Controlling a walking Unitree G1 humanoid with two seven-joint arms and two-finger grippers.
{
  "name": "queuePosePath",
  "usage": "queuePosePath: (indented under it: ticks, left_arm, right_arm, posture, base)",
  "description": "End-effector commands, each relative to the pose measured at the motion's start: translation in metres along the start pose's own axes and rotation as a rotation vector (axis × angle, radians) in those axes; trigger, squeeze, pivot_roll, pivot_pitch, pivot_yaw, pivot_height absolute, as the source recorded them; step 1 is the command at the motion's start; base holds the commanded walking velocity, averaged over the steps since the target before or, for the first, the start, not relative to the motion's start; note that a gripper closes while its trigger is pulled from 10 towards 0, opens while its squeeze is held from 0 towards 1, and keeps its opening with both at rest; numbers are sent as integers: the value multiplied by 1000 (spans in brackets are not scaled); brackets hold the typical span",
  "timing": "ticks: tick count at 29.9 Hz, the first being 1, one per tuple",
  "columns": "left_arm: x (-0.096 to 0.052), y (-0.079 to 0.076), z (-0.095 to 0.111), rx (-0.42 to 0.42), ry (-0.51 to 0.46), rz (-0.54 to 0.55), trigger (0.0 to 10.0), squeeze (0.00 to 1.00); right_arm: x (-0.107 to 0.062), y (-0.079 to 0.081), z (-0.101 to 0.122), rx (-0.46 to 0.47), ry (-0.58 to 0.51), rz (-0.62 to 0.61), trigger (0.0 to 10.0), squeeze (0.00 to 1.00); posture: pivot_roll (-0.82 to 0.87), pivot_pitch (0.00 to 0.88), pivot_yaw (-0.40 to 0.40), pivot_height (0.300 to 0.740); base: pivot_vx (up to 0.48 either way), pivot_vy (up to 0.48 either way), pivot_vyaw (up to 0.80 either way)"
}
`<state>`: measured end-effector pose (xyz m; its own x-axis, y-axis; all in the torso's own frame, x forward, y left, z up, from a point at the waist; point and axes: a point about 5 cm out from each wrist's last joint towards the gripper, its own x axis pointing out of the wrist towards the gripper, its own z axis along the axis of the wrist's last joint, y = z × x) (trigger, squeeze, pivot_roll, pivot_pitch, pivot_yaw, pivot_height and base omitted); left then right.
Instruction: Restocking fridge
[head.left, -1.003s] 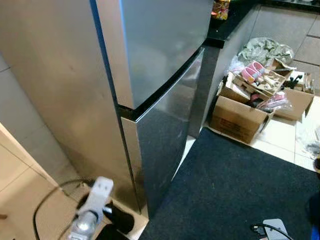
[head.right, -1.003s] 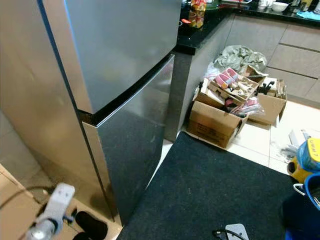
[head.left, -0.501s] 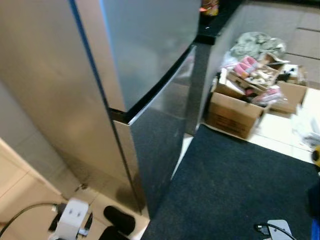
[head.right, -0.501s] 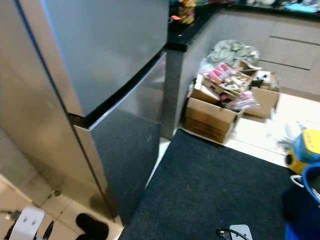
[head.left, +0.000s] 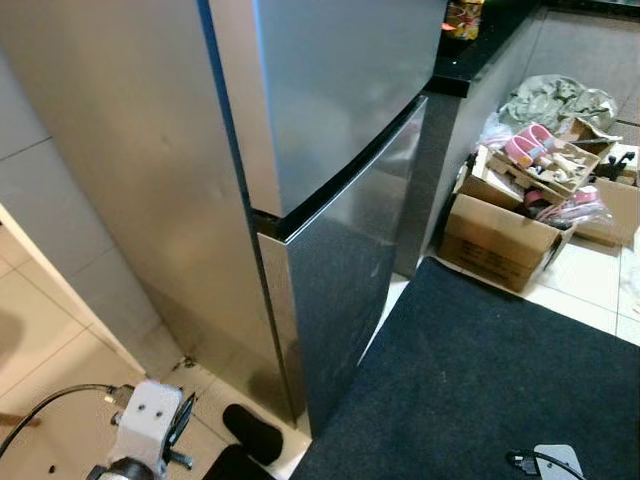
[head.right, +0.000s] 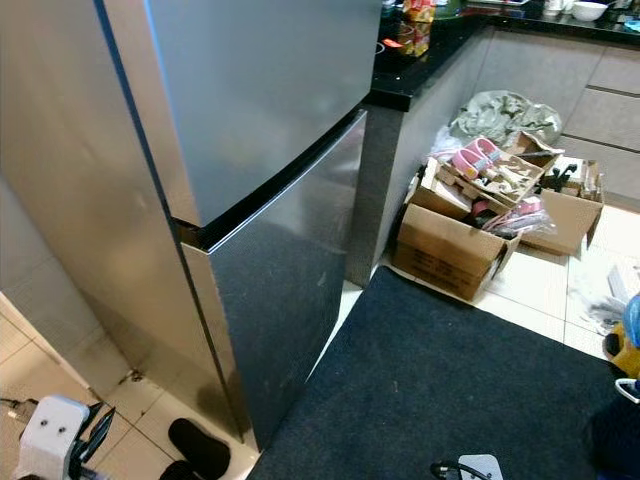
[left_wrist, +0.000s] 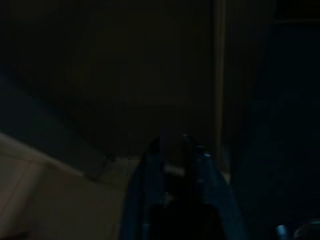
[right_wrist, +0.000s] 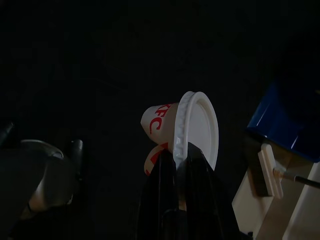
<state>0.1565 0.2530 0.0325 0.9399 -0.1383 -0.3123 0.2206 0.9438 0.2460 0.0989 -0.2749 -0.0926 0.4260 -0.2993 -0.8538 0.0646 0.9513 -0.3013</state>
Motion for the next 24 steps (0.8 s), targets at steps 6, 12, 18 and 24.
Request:
queuePosePath:
  ticks: [6, 12, 18, 24]
  left_arm:
    - [16, 7, 29, -62, -51, -62, 5725, 0]
    - [23, 28, 55, -75, -109, -14, 10000, 0]
    - [31, 14, 72, -174, -124, -231, 10000, 0]
    - [39, 12, 86, -201, -149, -285, 10000, 0]
  right_arm:
    - [1, 2, 4, 15, -16, -3, 10000, 0]
    - [1, 3, 4, 16, -14, -5, 10000, 0]
    - [1, 4, 4, 18, -17, -5, 10000, 0]
    - [1, 2, 5, 18, -18, -13, 10000, 0]
  posture:
    - [51, 18, -26, 740]
    - [54, 15, -29, 740]
    - [34, 15, -33, 740]
    - [22, 10, -46, 740]
  base:
    - [0, 0, 0]
    - [0, 0, 0]
    - [0, 0, 0]
    - [0, 0, 0]
